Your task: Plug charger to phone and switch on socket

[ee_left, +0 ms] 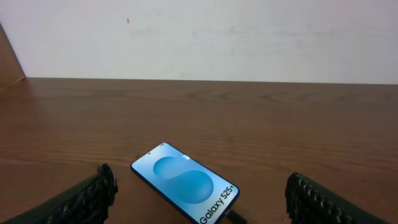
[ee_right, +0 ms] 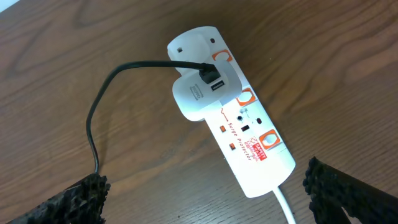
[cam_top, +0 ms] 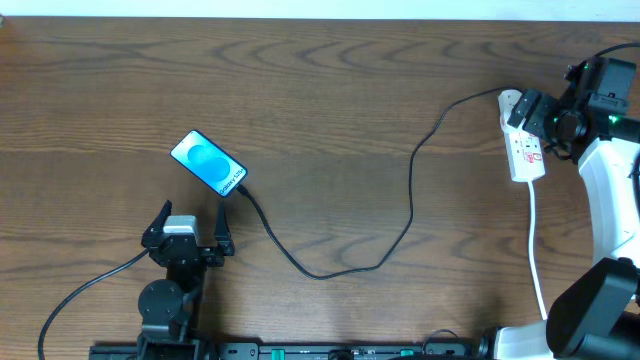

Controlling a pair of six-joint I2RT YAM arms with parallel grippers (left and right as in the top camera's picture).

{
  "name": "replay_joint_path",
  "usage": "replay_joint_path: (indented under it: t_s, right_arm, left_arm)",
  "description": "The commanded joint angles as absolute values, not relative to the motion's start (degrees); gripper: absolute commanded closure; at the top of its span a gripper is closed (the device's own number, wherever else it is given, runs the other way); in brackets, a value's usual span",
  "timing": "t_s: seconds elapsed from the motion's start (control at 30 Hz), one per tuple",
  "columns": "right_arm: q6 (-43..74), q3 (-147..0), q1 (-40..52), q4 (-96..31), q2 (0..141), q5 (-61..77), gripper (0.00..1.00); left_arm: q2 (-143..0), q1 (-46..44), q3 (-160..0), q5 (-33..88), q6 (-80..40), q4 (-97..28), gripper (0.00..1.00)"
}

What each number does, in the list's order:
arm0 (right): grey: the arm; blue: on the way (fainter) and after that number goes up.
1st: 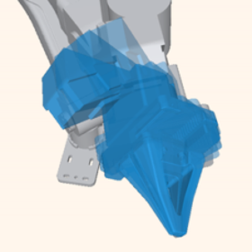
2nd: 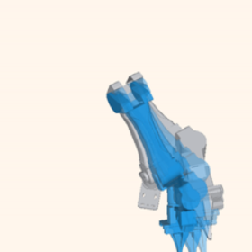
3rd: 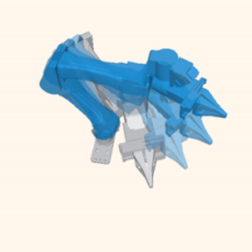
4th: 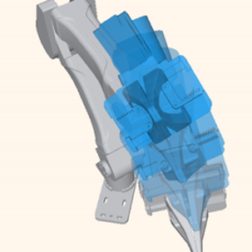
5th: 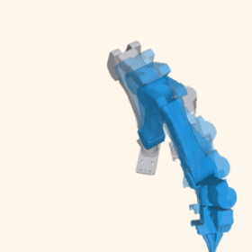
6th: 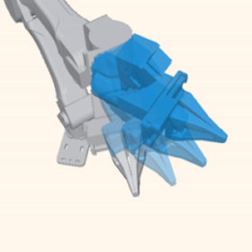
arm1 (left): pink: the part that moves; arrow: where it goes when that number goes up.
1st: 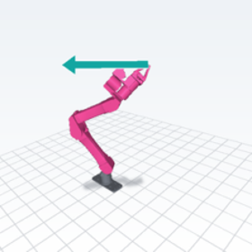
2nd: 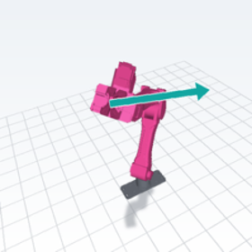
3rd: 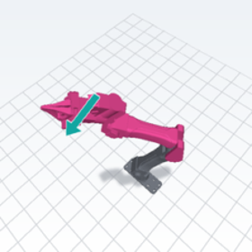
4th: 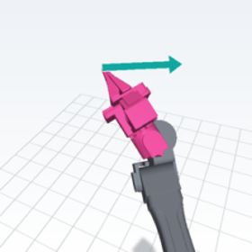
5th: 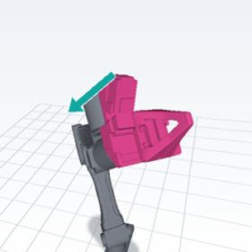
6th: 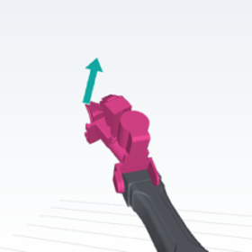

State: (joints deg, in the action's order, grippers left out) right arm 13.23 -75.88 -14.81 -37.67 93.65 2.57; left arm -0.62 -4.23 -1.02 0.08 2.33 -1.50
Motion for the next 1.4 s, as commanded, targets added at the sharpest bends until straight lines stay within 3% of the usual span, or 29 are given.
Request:
replay_joint_path:
  t_s: [0.0,1.03,1.37]
  right_arm:
    - [13.91,-75.66,-14.94,-37.58,92.90,2.24,0.01]
    - [13.69,-75.55,-14.20,-37.54,92.23,1.58,0.01]
    - [13.69,-59.18,-10.76,-20.34,82.81,-0.97,0.01]
  left_arm:
    - [-0.23,-4.27,-0.23,-0.86,1.69,-4.21,0.11]
    - [-0.23,-4.25,-0.23,-0.86,1.69,-4.21,0.12]
    - [-0.23,-4.27,-0.23,-0.86,1.69,-4.21,0.12]
